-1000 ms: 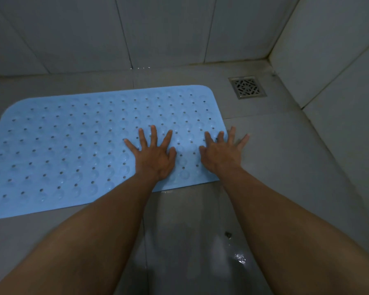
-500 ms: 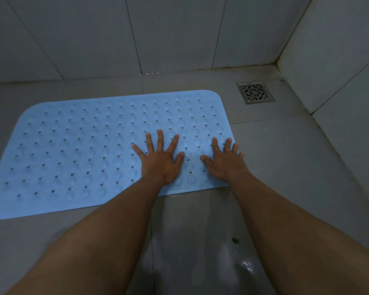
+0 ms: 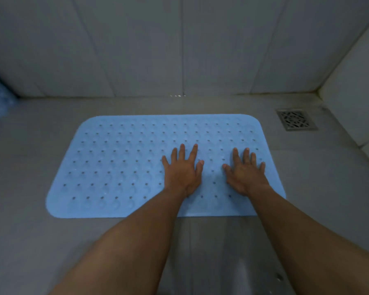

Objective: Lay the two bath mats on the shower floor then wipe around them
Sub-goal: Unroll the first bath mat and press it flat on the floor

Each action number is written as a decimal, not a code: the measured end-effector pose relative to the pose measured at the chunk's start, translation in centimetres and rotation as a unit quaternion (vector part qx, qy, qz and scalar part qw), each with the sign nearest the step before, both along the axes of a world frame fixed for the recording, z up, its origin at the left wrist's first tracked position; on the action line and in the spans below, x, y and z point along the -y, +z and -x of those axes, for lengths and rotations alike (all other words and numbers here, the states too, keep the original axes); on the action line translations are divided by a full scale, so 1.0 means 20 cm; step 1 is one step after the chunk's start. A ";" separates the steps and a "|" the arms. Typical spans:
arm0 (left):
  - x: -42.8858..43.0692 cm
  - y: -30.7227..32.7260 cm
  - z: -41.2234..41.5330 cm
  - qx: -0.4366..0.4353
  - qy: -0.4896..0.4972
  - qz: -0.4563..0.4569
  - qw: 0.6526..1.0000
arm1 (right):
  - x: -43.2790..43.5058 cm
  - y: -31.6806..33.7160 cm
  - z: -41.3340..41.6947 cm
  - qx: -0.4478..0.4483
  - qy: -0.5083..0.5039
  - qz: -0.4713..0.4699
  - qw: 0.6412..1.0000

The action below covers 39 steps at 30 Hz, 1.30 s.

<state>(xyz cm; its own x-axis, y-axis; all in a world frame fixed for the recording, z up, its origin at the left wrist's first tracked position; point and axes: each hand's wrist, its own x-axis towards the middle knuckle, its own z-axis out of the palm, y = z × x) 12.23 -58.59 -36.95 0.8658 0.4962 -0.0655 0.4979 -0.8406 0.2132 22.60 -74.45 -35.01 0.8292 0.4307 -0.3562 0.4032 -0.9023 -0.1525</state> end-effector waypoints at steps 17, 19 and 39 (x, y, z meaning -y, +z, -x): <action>-1.40 -0.05 0.39 -0.021 0.104 -0.008 0.994 | -1.38 -0.08 0.29 0.069 0.115 -0.035 0.990; -1.48 -0.08 0.37 -0.018 0.091 -0.010 0.996 | -1.47 -0.11 0.29 0.082 0.100 -0.030 0.991; -1.57 -0.14 0.31 -0.072 0.097 -0.002 0.993 | -1.66 -0.25 0.26 0.099 0.162 -0.066 0.980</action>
<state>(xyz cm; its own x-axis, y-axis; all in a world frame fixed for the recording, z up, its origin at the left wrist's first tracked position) 6.01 -27.25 -39.69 0.7362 0.6524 -0.1797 0.6750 -0.7271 0.1254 17.36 -41.27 -39.99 0.6879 0.7149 -0.1256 0.6992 -0.6991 -0.1496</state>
